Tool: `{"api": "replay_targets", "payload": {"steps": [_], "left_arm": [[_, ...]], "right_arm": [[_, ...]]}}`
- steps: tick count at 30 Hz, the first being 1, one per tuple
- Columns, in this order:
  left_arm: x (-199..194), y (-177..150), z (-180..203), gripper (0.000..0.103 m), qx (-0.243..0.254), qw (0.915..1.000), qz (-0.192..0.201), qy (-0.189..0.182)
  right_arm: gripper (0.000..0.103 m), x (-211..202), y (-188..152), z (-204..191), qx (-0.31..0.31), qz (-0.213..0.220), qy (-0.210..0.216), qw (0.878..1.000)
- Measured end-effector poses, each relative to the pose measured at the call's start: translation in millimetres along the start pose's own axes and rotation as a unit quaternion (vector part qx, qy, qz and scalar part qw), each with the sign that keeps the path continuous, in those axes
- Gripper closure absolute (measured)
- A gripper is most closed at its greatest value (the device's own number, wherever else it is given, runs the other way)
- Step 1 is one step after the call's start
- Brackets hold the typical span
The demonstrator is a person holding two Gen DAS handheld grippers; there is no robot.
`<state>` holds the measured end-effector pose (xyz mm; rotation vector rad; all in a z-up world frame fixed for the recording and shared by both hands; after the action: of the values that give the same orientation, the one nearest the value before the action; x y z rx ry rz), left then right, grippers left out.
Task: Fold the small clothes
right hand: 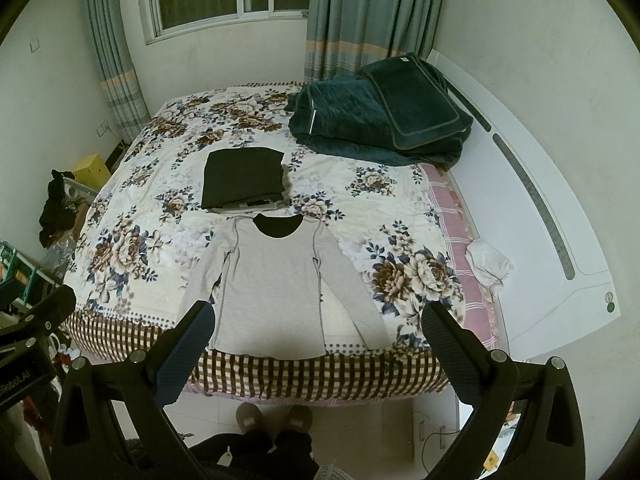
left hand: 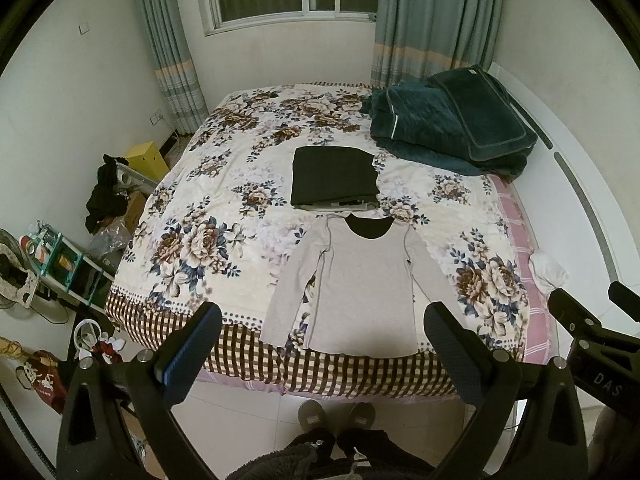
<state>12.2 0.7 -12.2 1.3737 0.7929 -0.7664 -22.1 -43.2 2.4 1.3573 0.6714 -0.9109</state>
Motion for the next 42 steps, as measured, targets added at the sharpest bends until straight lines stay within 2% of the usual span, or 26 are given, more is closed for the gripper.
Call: {"api": "replay_targets", "payload": {"steps": [34,37,38,42], "left_arm": [[2.1,11.1,-1.3,0.000,-0.003,0.9999,0.007,0.006],[15.8,14.3,-0.8,0.000,-0.013,0.9991,0.028,0.031],[31.3,14.9,-1.0,0.000,-0.018,0.9983,0.035,0.044],[89.9,10.0,0.1,0.000,-0.030,0.9961,0.028,0.078]], "right_arm": [[0.000,4.2,-4.5,6.2,0.003,-0.003,0.006,1.000],[0.000,27.3,-6.1,5.2,0.019,-0.019,0.019,0.999],[0.000,31.7,-8.7,7.2,0.023,-0.022,0.022,0.999],[0.000,105.3,-23.3,38.5,0.084,-0.072,0.033,0.993]]}}
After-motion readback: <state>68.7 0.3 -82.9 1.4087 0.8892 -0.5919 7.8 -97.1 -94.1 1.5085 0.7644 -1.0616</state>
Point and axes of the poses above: each gripper's, at about its wrist camera, not at the fingertips, and x roughly the way its jaws point, z to its right, y to its top, the point moved 2 cm from there along x, roughly the way its jaws point, and after that the axes turned 6 degrees about -x, right-handed, at the moved point
